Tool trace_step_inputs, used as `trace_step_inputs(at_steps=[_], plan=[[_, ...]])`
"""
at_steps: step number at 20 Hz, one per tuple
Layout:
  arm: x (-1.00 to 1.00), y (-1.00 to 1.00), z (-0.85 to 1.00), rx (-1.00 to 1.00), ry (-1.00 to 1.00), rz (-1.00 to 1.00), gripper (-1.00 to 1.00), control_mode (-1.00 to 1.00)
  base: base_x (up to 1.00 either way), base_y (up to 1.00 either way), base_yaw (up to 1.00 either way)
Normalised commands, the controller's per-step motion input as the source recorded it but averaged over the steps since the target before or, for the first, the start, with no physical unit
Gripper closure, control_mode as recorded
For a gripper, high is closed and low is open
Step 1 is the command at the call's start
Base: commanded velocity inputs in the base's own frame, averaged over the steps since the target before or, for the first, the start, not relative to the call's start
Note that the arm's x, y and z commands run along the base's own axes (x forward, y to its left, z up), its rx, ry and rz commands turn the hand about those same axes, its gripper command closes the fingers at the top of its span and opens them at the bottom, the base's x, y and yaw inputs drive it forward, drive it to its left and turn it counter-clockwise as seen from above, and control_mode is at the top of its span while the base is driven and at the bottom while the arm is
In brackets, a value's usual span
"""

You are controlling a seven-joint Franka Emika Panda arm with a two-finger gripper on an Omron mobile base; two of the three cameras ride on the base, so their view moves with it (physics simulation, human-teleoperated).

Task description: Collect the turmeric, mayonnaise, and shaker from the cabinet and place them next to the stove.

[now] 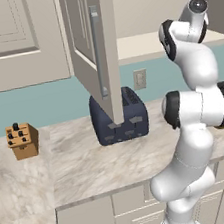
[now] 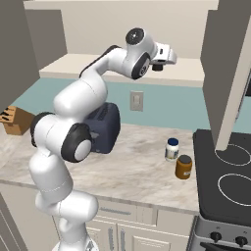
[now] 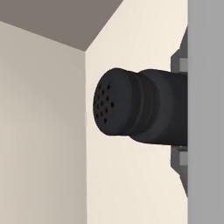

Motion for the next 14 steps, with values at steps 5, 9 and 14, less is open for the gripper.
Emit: trace_step_inputs(at_steps=[5, 9, 14], plan=[[-0.54, -0.06, -0.04, 0.04, -0.05, 0.0, 1.0, -1.0, 0.0, 0.0, 0.0], [-0.69, 0.0, 0.0, 0.02, -0.06, 0.0, 1.0, -1.0, 0.0, 0.0, 0.0], [-0.79, 0.0, 0.0, 0.02, -0.06, 0.0, 1.0, -1.0, 0.0, 0.0, 0.0]])
